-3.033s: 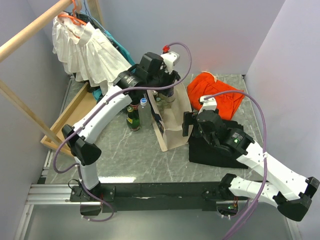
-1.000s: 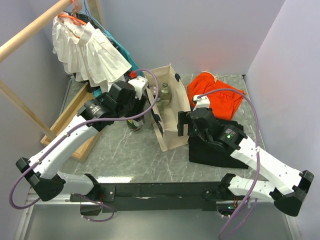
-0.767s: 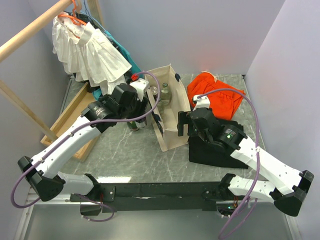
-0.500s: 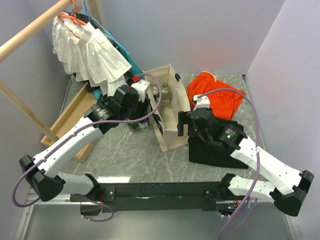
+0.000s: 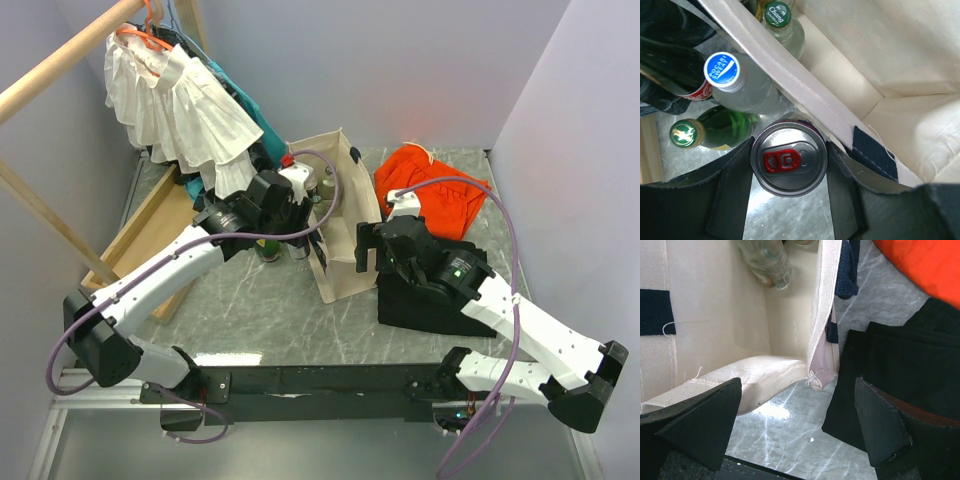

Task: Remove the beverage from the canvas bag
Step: Place the drink at the center of the board.

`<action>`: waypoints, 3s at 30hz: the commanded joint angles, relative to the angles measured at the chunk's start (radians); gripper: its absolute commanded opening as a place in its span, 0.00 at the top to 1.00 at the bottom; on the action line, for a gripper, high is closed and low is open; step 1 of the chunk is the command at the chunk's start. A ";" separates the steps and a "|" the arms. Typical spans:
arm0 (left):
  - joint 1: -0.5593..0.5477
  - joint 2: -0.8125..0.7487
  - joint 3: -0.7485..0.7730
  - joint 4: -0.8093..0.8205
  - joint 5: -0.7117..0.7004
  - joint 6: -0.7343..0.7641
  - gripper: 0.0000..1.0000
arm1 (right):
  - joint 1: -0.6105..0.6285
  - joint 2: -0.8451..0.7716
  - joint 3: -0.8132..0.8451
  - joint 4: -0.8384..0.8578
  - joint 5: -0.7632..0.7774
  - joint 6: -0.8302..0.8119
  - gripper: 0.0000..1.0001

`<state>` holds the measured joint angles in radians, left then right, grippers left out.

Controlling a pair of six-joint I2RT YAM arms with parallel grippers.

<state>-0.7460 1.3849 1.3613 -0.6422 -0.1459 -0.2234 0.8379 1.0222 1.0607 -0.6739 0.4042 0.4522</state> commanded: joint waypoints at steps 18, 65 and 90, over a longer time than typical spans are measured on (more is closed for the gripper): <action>-0.004 0.083 -0.048 0.157 -0.003 -0.004 0.99 | 0.006 -0.016 0.001 -0.001 0.035 -0.003 0.00; -0.004 0.244 -0.070 0.262 -0.070 -0.056 0.99 | 0.006 -0.013 -0.024 0.011 0.036 -0.017 0.00; 0.000 0.187 -0.119 0.242 -0.121 -0.065 0.99 | 0.006 -0.008 -0.019 0.005 0.028 -0.010 0.00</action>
<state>-0.7460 1.6314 1.2530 -0.4454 -0.2344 -0.2794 0.8379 1.0176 1.0401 -0.6731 0.4232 0.4477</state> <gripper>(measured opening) 0.584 0.999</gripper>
